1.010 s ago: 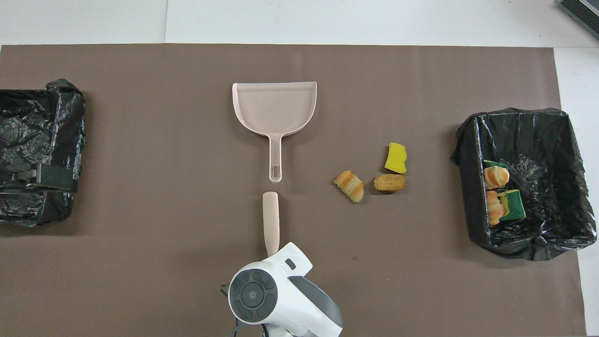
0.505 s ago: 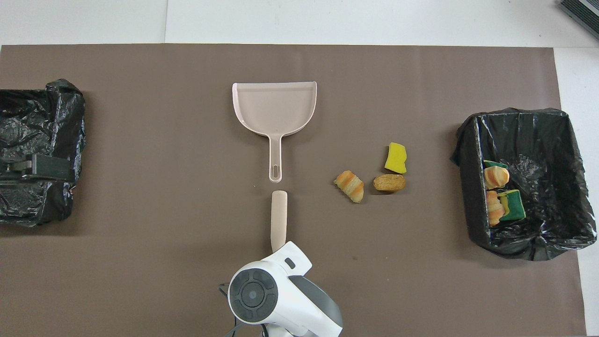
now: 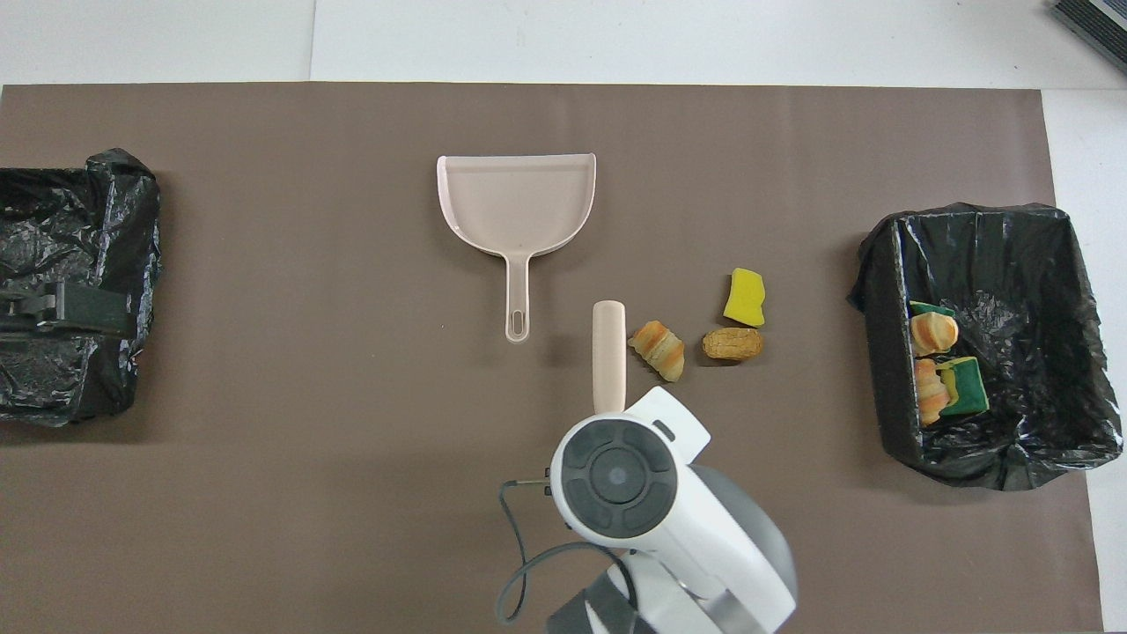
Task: Sweep and dump trash in bin
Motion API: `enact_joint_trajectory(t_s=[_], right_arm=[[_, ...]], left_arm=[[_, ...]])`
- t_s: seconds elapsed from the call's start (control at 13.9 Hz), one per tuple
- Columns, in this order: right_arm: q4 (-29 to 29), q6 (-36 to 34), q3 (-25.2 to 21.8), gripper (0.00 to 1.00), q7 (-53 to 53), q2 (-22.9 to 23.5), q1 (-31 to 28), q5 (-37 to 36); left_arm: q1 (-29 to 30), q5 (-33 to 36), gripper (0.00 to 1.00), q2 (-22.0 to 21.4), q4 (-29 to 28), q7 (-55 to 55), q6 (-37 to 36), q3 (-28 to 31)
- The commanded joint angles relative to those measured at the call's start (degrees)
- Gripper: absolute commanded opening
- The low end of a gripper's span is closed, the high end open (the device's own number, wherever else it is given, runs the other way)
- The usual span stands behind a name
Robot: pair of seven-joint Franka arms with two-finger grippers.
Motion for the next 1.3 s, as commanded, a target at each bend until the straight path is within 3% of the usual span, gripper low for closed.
enact_joint_trajectory(t_s=[0.0, 0.51, 1.23], right_arm=[[-0.8, -1.2, 0.3, 0.00, -9.7, -1.6, -6.2, 1.7], [-2.9, -0.5, 0.3, 0.00, -29.1, -1.4, -20.8, 1.7], [-4.0, 1.0, 0.3, 0.00, -32.4, -1.4, -22.1, 1.7]], left_arm=[[-0.2, 0.4, 1.00, 0.3, 1.4, 0.0, -1.5, 0.2], [-0.1, 0.4, 1.00, 0.3, 1.3, 0.0, -1.5, 0.2], [-0.1, 0.4, 1.00, 0.3, 1.4, 0.0, -1.5, 0.2]])
